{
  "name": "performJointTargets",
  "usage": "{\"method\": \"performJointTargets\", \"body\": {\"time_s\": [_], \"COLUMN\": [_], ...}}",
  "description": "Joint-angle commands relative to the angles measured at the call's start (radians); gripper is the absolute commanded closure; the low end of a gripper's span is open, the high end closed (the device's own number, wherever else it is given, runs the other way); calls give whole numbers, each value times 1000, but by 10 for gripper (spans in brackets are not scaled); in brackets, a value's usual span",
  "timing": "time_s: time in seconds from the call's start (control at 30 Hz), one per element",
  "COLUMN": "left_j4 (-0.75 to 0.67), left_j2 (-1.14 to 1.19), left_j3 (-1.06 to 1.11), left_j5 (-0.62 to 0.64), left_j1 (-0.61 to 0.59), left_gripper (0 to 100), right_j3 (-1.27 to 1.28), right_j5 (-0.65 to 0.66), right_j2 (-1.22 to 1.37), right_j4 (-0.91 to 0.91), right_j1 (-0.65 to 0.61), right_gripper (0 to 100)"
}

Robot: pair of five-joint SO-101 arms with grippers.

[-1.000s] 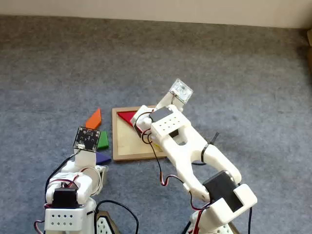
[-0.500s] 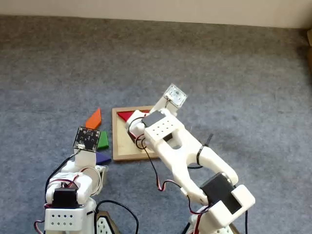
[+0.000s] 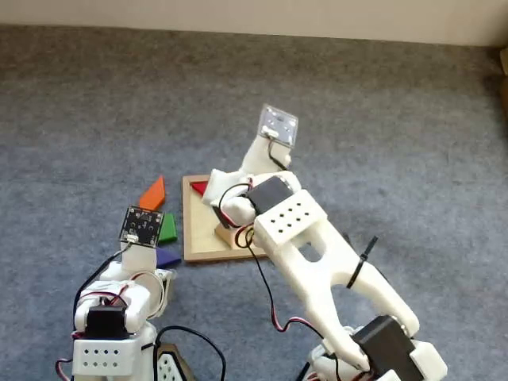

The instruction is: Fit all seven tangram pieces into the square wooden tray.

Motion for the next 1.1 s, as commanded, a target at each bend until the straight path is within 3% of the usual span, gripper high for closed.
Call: {"method": "performJointTargets", "body": {"time_s": [0.0,0.27,0.77,1.07], "left_j4": [3,3,3,3], "left_j2": [-42,-42,-42,-42], "left_j3": [21,21,21,21], "left_j5": [9,9,9,9], "left_j1": [-12,-12,-12,-12], "left_gripper": [815,815,815,815], "right_j3": [-62,24,30,21], "right_j5": [97,192,239,241], "right_j2": [-18,113,309,317], "right_j4": [-136,-288,-278,2], "right_j1": [2,-58,-2,61], "right_gripper": [983,993,993,993]}}
